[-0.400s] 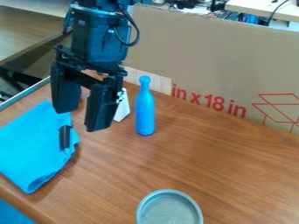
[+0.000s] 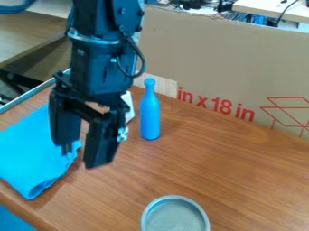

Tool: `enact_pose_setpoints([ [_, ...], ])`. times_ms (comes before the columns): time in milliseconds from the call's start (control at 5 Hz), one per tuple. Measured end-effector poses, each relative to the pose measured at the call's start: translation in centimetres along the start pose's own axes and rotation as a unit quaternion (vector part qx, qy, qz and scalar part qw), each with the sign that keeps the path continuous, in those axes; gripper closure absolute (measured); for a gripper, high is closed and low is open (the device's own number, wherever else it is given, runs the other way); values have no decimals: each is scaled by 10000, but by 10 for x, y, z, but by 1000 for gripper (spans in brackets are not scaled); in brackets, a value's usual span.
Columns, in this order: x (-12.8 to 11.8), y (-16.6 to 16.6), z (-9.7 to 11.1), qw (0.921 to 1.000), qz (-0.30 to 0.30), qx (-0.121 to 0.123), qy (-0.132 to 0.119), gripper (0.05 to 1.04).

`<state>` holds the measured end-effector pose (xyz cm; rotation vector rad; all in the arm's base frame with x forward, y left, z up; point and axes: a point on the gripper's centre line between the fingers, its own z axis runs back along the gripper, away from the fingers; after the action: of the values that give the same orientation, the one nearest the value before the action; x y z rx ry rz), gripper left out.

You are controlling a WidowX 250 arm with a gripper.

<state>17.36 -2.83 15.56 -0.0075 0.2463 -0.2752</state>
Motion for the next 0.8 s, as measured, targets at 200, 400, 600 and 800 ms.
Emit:
enact_pose_setpoints([
  [200,-12,-23,-6,9996,-219,172,-71,81],
  [400,-23,-42,-20,9986,-440,255,123,81],
  [600,-13,-62,-47,9958,-619,356,581,81],
  [800,-11,-78,-62,9933,-666,402,856,81],
])
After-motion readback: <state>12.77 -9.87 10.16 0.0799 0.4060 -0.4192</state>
